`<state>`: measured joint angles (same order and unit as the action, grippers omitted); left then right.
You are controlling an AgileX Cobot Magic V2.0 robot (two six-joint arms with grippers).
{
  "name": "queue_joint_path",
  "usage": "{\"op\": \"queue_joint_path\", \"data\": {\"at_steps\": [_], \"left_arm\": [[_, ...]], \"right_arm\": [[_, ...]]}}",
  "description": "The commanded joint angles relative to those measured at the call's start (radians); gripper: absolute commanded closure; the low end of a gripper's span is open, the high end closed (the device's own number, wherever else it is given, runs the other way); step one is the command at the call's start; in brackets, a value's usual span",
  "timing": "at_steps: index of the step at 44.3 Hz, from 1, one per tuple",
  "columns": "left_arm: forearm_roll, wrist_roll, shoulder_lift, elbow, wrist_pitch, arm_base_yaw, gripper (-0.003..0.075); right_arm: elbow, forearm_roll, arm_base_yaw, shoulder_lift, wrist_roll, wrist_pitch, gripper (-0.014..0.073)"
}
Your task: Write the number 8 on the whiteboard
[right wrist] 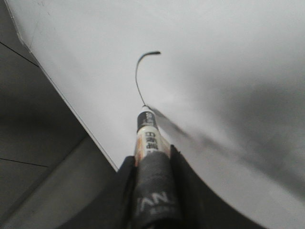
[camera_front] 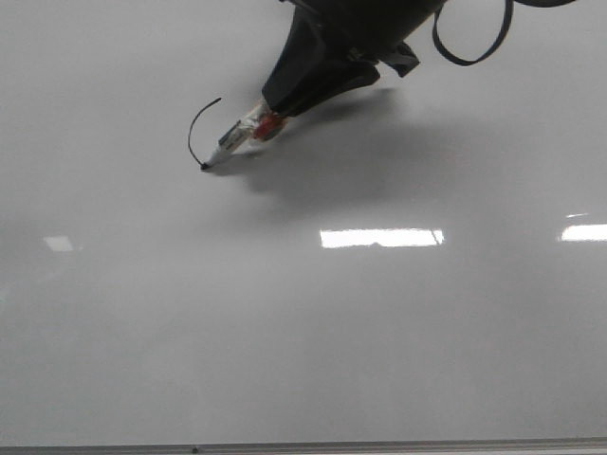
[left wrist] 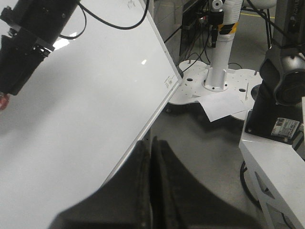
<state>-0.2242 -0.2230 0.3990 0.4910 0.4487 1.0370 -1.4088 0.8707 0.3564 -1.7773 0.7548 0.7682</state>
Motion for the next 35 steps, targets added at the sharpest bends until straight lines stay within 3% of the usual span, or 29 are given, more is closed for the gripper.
{"op": "queue_joint_path", "data": {"at_steps": [1,15,27,35], "left_arm": [[-0.017,0.009,0.005,0.029,-0.077,0.004,0.0741],[-0.017,0.009,0.005,0.029,-0.077,0.004,0.0741],[-0.017,0.009,0.005,0.029,-0.077,0.004,0.0741],[-0.017,0.009,0.005,0.029,-0.075,0.004,0.0741]], "right_arm": [[0.019,-0.012,-0.045,0.078,0.01,-0.067,0.0663],[0.192,-0.032,-0.088,0.144,0.046,-0.067,0.0663],[0.213,0.006,0.035,0.085,0.047,-0.18,0.0663],[0.129,0.054,0.111,0.029,0.047,-0.192,0.0663]]}}
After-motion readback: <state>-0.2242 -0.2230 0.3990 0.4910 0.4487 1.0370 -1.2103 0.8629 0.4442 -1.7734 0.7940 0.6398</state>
